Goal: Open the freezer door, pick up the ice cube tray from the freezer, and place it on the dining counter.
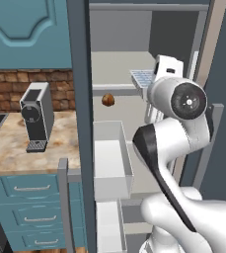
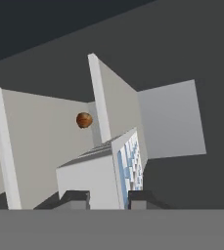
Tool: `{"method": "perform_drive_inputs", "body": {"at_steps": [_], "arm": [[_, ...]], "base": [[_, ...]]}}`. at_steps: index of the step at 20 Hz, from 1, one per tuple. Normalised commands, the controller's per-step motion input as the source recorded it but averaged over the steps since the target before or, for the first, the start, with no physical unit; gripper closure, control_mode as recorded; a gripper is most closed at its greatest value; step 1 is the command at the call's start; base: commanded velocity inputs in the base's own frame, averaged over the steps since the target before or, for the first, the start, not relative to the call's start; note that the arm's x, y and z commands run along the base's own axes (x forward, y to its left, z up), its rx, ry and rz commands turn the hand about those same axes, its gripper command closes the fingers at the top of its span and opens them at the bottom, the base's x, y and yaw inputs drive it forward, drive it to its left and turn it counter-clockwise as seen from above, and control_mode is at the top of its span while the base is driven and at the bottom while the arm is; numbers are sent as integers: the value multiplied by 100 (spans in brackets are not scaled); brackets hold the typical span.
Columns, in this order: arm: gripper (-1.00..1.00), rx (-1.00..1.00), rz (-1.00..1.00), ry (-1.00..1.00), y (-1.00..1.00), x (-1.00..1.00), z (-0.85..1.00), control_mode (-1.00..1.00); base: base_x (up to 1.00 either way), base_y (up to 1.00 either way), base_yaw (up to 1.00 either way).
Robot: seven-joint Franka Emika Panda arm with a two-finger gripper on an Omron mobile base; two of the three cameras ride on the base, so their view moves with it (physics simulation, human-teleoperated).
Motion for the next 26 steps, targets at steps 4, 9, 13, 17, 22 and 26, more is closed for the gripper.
{"method": "perform_drive_inputs", "body": {"at_steps": [4, 9, 13, 17, 22, 26], "arm": [[100, 0, 0, 2, 0, -46, 0, -100], [100, 0, 0, 1, 0, -46, -1, -100], [100, 0, 0, 0, 0, -43, -2, -100], [100, 0, 0, 0, 0, -43, 0, -100], [100, 0, 0, 0, 0, -43, 0, -100], [100, 0, 0, 0, -1, -31, 0, -100]], "base": [[0, 0, 0], [0, 0, 0], [0, 0, 0], [0, 0, 0], [0, 0, 0], [0, 0, 0]]}}
